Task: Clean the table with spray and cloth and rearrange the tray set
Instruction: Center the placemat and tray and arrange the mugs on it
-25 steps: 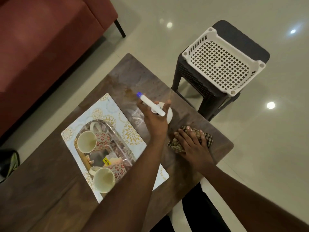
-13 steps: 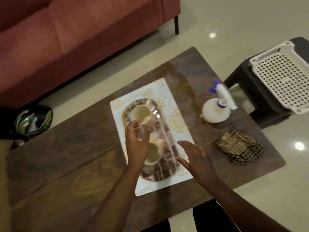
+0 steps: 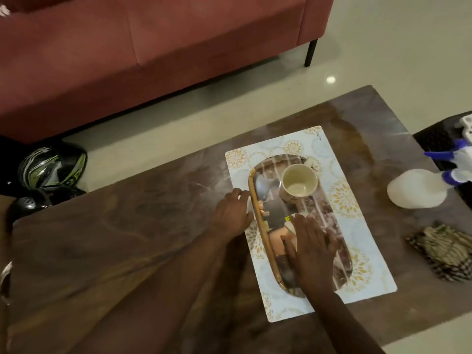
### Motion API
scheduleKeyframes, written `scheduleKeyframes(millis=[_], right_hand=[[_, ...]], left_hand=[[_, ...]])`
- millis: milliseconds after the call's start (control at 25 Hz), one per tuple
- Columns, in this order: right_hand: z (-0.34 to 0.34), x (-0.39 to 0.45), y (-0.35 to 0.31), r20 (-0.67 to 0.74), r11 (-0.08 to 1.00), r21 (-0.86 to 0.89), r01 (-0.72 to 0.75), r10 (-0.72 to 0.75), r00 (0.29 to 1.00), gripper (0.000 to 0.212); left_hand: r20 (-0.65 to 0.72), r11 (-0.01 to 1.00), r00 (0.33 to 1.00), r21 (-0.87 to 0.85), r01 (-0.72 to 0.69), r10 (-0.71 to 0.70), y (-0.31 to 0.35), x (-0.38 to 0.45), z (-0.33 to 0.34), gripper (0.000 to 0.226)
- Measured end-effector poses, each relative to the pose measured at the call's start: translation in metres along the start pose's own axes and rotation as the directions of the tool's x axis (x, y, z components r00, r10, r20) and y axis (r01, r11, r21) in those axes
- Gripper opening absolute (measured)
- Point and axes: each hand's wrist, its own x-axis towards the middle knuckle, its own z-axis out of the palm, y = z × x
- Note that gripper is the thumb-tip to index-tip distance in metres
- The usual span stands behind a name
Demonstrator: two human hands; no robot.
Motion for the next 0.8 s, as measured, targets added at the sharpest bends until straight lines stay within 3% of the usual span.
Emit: scheduleKeyframes(millis=[160,280,480,600,800], right_hand=[[0.005,0.000,-0.004,-0.041,0.996,-0.061,-0.058,0.055,0.998,0.047],[0.007,0.002,-0.005,-0.012,0.993,-0.076,-0.088,0.087,0.996,0.044],[0.012,-0.005,-0.004,0.036,0.978,-0.177,-0.108,0.116,0.993,0.044],[0.013,-0.004,-0.005,0.028,0.979,-0.166,-0.115,0.121,0.992,0.042],[0.015,-0.003,-0.004,0.013,0.979,-0.183,-0.094,0.098,0.995,0.038]], left_hand=[[-0.042,1.000,0.999,-0.019,0.008,-0.009,-0.016,0.057,0.003,0.040],[-0.126,0.996,0.991,-0.086,0.034,-0.045,-0.018,0.106,-0.005,0.043],[-0.085,0.998,0.995,-0.044,0.052,-0.056,-0.016,0.163,-0.027,0.068],[-0.038,0.996,0.996,-0.007,0.084,-0.084,-0.016,0.178,-0.032,0.064],[-0.094,0.995,0.991,0.012,0.100,-0.098,-0.026,0.180,-0.025,0.053]])
